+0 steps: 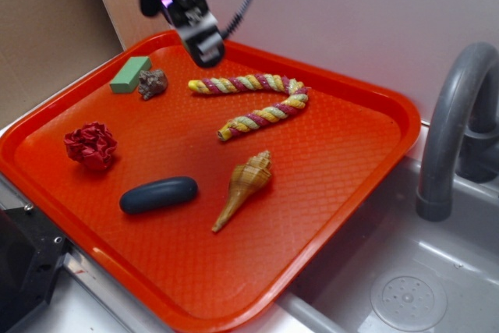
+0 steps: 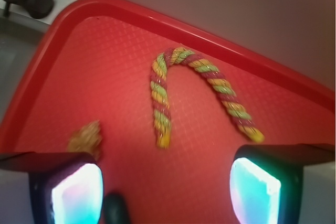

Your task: Grab the multicolored rope.

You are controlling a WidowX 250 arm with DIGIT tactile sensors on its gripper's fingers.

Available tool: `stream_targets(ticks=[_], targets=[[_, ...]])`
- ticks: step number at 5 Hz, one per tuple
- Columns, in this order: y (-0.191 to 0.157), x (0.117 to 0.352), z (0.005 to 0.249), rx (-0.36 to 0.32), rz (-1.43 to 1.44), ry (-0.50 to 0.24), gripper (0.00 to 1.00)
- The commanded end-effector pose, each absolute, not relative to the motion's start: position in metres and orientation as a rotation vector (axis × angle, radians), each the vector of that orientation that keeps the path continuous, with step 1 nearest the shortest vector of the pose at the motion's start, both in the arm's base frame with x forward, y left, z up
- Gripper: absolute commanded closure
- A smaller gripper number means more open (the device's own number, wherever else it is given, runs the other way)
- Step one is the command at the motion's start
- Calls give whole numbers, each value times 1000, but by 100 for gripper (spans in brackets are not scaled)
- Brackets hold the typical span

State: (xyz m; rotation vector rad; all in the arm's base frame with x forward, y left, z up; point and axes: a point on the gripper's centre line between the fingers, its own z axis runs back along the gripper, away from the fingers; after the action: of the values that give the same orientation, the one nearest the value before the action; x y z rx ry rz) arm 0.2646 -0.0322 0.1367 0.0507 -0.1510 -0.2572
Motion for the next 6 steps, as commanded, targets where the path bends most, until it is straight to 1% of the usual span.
stream_targets(ticks=[1, 2, 3, 4, 5, 6], targets=[[-24, 284, 91, 70, -201, -169, 0], [-29, 301, 63, 54, -87, -206, 0], [-43, 313, 47, 43, -34, -217, 0], [-55, 315, 31, 16, -23, -209, 25], [-58, 303, 25, -7, -55, -203, 100], [-55, 295, 34, 13, -42, -229, 100]])
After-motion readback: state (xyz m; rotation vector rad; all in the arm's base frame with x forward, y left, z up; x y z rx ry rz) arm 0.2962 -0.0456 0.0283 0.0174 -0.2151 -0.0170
